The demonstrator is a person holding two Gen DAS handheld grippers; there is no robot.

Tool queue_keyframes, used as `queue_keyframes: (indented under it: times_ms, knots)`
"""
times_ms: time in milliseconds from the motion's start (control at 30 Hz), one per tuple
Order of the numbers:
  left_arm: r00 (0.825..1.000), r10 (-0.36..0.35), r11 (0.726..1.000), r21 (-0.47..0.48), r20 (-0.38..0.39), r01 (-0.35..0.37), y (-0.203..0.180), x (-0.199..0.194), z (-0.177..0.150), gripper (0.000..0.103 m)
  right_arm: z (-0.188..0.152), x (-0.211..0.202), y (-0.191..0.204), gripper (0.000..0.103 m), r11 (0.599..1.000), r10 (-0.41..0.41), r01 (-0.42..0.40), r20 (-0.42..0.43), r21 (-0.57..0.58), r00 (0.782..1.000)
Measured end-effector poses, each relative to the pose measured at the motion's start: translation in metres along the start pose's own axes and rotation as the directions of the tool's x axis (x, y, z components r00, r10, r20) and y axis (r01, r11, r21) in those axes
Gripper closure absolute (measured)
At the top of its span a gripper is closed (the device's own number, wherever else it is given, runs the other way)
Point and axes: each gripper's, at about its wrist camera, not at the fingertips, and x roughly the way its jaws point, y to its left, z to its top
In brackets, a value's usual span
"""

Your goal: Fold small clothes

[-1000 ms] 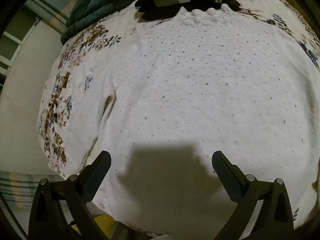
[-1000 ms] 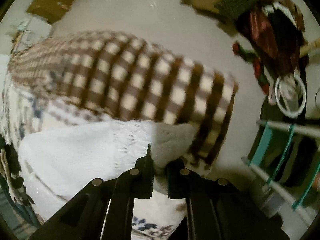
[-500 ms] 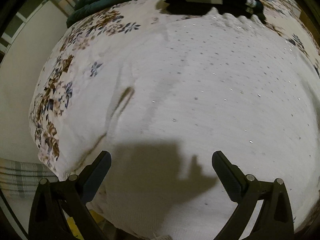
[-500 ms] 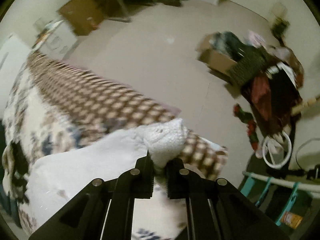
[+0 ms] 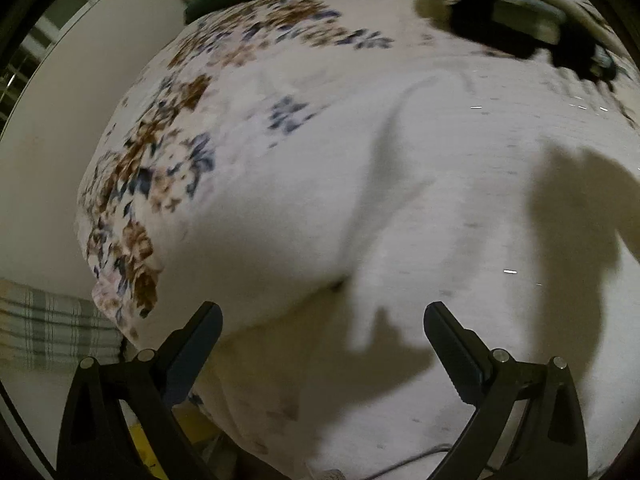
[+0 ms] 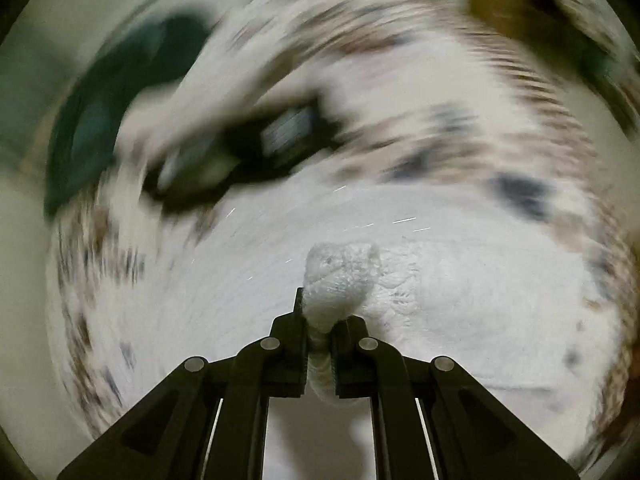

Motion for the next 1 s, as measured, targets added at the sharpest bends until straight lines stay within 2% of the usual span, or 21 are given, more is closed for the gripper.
queue_keyframes:
  times_ms: [67, 100, 200, 267, 300, 367, 400, 433, 500, 567, 633, 700, 767, 833, 900, 967, 1000]
  knots:
    - [1.0, 0.004, 1.0, -0.025, -0.015, -0.004, 0.014, 0.013, 0.002, 0.0, -0.008, 0.056, 0.061, 0.094, 0.996, -0.01, 0.002, -0.093, -0.089, 0.996]
    - [1.0, 0.006, 0.999, -0.034, -0.018, -0.007, 0.019, 0.017, 0.003, 0.0, -0.014, 0.07, 0.08, 0.094, 0.993, -0.024, 0.01, -0.114, -0.118, 0.993]
    - [1.0, 0.005, 0.998, -0.061, -0.019, -0.006, 0.034, 0.031, 0.01, 0.0, -0.024, 0.113, 0.122, 0.094, 0.984, -0.044, 0.015, -0.157, -0.18, 0.987]
    - [1.0, -0.002, 0.997, -0.083, -0.016, 0.001, 0.046, 0.037, 0.016, 0.0, -0.027, 0.134, 0.136, 0.093, 0.98, -0.082, 0.046, -0.178, -0.194, 0.981]
    - [1.0, -0.003, 0.995, -0.096, -0.013, 0.002, 0.053, 0.038, 0.018, 0.0, -0.031, 0.136, 0.135, 0.091, 0.98, -0.085, 0.048, -0.186, -0.195, 0.979]
    - [1.0, -0.007, 0.993, -0.122, -0.014, 0.005, 0.066, 0.039, 0.02, 0.0, -0.033, 0.136, 0.128, 0.084, 0.987, -0.041, 0.006, -0.21, -0.163, 0.977]
    - [0.999, -0.022, 0.989, -0.146, -0.026, 0.018, 0.079, 0.039, 0.019, 0.0, -0.034, 0.13, 0.12, 0.068, 0.991, 0.008, -0.039, -0.223, -0.132, 0.975]
    - [0.999, -0.036, 0.986, -0.167, -0.035, 0.029, 0.089, 0.038, 0.018, 0.0, -0.035, 0.123, 0.112, 0.048, 0.992, 0.048, -0.072, -0.224, -0.1, 0.973]
    - [0.995, -0.085, 0.966, -0.251, -0.056, 0.068, 0.125, 0.034, 0.007, 0.0, -0.038, 0.101, 0.093, 0.033, 0.992, 0.103, -0.116, -0.201, -0.05, 0.974]
    - [0.989, -0.127, 0.937, -0.336, -0.079, 0.094, 0.158, 0.032, -0.009, 0.0, -0.044, 0.083, 0.077, 0.029, 0.992, 0.119, -0.126, -0.196, -0.023, 0.973]
    - [0.975, -0.192, 0.897, -0.423, -0.113, 0.128, 0.188, 0.039, -0.029, 0.0, -0.048, 0.07, 0.061, 0.028, 0.989, 0.145, -0.146, -0.201, 0.01, 0.969]
    - [0.948, -0.282, 0.841, -0.514, -0.148, 0.17, 0.214, 0.056, -0.052, 0.0, -0.058, 0.063, 0.048, 0.028, 0.99, 0.138, -0.134, -0.221, 0.036, 0.966]
    - [0.915, -0.379, 0.749, -0.626, -0.14, 0.215, 0.235, 0.077, -0.075, 0.001, -0.068, 0.057, 0.029, 0.028, 0.991, 0.129, -0.116, -0.236, 0.066, 0.963]
    - [0.865, -0.492, 0.605, -0.752, -0.096, 0.261, 0.247, 0.102, -0.093, 0.004, -0.081, 0.054, 0.009, 0.028, 0.992, 0.107, -0.087, -0.257, 0.088, 0.96]
    - [0.803, -0.595, 0.424, -0.851, -0.006, 0.309, 0.248, 0.125, -0.105, 0.006, -0.096, 0.057, -0.005, 0.028, 0.993, 0.074, -0.046, -0.277, 0.108, 0.958]
    - [0.757, -0.649, 0.274, -0.909, 0.067, 0.315, 0.244, 0.143, -0.113, 0.008, -0.105, 0.062, -0.013, 0.028, 0.991, 0.054, -0.016, -0.288, 0.131, 0.956]
    - [0.749, -0.657, 0.219, -0.927, 0.091, 0.305, 0.241, 0.151, -0.116, 0.017, -0.109, 0.064, -0.016, 0.028, 0.99, 0.044, -0.003, -0.29, 0.141, 0.956]
